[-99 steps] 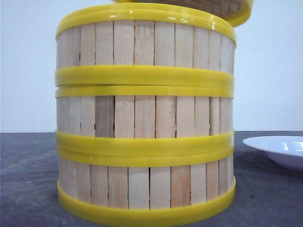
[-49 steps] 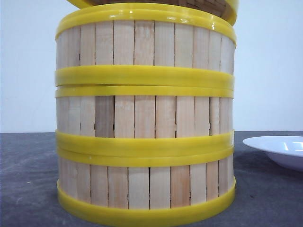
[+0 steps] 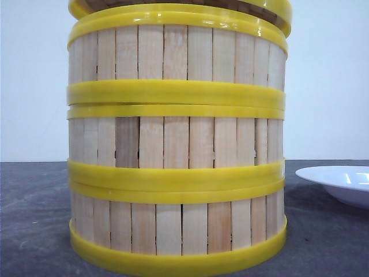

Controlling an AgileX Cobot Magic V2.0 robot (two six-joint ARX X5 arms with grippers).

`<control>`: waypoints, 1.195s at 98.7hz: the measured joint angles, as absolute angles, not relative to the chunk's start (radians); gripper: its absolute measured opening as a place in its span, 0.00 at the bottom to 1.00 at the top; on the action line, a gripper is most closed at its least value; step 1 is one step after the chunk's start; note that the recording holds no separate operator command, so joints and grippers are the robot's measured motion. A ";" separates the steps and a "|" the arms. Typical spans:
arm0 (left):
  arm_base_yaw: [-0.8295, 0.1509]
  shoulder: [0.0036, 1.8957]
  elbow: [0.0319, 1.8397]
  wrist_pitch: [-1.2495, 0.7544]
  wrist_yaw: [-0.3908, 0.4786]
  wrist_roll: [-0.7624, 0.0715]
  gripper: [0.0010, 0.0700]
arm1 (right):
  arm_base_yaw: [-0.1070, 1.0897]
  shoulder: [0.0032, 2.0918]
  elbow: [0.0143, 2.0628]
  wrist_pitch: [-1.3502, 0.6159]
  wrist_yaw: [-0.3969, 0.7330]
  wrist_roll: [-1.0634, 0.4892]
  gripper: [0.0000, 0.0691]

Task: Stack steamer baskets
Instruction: 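Lift the lid with the right gripper and lower it onto the stack top, then release the lid with the right gripper and raise it away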

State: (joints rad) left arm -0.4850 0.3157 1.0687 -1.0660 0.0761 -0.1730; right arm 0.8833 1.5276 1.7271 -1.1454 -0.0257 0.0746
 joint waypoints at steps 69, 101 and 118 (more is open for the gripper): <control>-0.485 0.316 1.069 -1.066 0.076 -0.173 0.33 | 0.891 1.590 1.728 -1.155 0.003 0.055 0.08; -0.485 0.316 1.069 -1.066 0.076 -0.173 0.33 | 0.891 1.596 1.742 -1.140 0.052 0.051 0.63; -0.485 0.316 1.069 -1.066 0.076 -0.173 0.33 | 0.892 1.597 1.836 -1.150 0.113 0.048 0.67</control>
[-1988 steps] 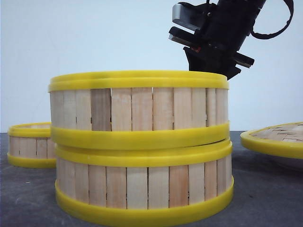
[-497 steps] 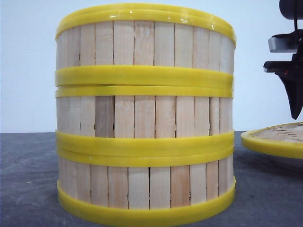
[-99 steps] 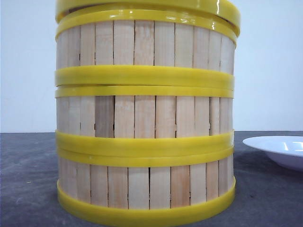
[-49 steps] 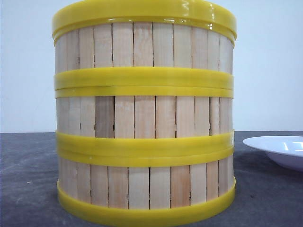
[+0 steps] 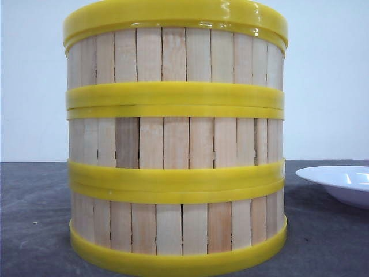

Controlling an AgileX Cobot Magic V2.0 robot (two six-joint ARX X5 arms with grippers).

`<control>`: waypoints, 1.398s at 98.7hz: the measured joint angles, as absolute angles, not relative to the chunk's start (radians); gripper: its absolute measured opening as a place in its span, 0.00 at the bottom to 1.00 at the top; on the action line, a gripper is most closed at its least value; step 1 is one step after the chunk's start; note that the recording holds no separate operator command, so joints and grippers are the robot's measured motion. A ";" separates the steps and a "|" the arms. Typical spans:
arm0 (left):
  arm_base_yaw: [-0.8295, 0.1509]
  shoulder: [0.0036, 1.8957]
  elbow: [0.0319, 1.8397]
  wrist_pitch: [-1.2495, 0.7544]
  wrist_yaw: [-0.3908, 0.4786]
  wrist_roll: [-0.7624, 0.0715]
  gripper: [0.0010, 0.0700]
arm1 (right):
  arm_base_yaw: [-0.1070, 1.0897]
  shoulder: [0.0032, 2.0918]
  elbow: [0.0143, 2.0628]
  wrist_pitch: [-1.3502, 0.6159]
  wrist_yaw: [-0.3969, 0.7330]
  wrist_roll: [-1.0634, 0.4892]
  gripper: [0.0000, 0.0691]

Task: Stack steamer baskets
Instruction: 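Release the lid with the right gripper and raise it away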

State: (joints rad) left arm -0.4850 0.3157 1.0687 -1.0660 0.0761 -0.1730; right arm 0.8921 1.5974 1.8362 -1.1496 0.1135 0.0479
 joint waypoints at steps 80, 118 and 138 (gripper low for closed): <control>-0.485 0.316 1.069 -0.968 0.076 -0.173 0.33 | 1.132 1.128 1.980 -1.338 0.601 0.151 0.67; -0.485 0.316 1.069 -0.961 0.076 -0.173 0.33 | 1.245 0.888 1.524 -1.326 0.715 0.378 0.67; -0.485 0.316 1.069 -0.961 0.076 -0.173 0.33 | 1.255 0.871 1.465 -1.280 0.723 0.422 0.67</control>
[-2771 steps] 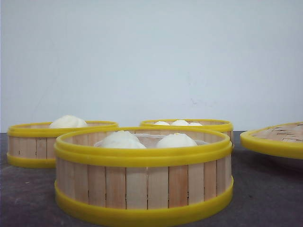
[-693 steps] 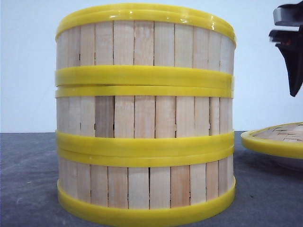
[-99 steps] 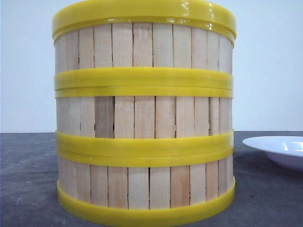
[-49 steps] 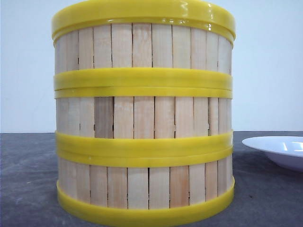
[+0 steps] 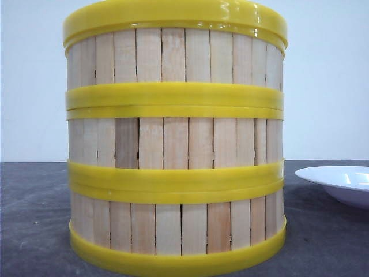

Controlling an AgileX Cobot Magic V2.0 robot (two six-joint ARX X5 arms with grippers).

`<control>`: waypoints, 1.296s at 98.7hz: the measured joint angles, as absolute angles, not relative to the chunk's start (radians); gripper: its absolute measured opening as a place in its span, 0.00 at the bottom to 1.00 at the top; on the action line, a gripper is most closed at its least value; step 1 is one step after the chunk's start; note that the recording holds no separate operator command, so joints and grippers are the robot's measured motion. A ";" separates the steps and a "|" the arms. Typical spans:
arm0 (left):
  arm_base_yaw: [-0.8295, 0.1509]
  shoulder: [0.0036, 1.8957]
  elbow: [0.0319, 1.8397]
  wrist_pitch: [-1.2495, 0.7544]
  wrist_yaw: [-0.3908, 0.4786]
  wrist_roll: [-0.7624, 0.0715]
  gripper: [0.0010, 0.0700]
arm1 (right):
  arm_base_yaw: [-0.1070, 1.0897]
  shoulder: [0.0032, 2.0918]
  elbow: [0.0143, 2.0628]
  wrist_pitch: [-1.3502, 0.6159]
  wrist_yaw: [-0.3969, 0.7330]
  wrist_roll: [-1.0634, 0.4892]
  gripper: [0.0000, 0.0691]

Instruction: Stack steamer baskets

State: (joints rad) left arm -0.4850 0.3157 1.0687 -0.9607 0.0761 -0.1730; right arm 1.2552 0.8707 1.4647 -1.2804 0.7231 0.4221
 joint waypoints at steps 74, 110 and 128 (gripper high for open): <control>-0.485 0.316 1.069 -0.961 0.076 -0.173 0.04 | 1.255 0.865 1.465 -1.274 0.730 0.428 0.02; -0.485 0.316 1.069 -0.962 0.076 -0.172 0.04 | 1.255 0.865 1.465 -1.274 0.730 0.428 0.02; -0.465 0.316 1.068 -0.953 0.046 -0.110 0.04 | 1.255 0.865 1.465 -1.274 0.730 0.428 0.02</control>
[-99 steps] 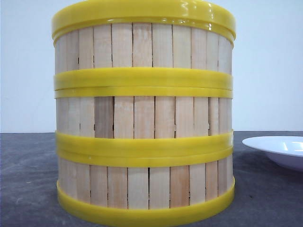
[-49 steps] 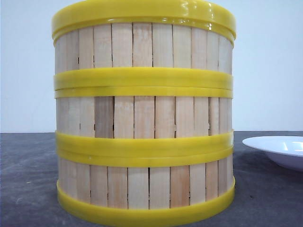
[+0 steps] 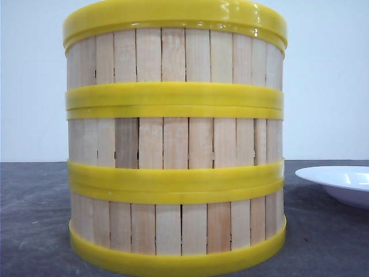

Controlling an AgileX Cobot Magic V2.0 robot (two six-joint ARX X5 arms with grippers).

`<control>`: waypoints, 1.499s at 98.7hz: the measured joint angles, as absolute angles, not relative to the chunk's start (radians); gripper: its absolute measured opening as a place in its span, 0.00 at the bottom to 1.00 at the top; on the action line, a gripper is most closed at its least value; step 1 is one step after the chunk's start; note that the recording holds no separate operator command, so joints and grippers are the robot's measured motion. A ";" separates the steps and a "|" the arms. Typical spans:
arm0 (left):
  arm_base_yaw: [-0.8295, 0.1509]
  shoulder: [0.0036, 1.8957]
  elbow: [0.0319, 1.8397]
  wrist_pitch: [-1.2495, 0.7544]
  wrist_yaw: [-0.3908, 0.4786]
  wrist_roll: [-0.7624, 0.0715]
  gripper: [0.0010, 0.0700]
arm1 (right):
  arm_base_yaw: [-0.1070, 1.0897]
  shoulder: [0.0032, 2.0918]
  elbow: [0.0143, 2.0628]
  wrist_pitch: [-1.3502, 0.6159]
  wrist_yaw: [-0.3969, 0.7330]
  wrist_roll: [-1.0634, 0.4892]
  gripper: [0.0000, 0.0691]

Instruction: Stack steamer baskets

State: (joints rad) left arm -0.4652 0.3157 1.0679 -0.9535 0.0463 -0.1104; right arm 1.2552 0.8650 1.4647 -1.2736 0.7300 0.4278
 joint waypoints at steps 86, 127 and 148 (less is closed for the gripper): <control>-0.002 0.132 0.225 -0.235 -0.004 -0.032 0.04 | 1.255 0.865 1.465 -1.274 0.730 0.428 0.02; -0.002 0.051 0.072 -0.204 -0.033 0.027 0.04 | 1.255 0.865 1.465 -1.274 0.730 0.428 0.02; -0.002 0.004 0.035 -0.187 -0.033 0.032 0.04 | 1.255 0.865 1.465 -1.274 0.730 0.428 0.02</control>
State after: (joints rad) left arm -0.0021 0.0036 0.0349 -0.1871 -0.0330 0.0319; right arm 1.2552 0.8654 1.4647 -1.2736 0.7296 0.4278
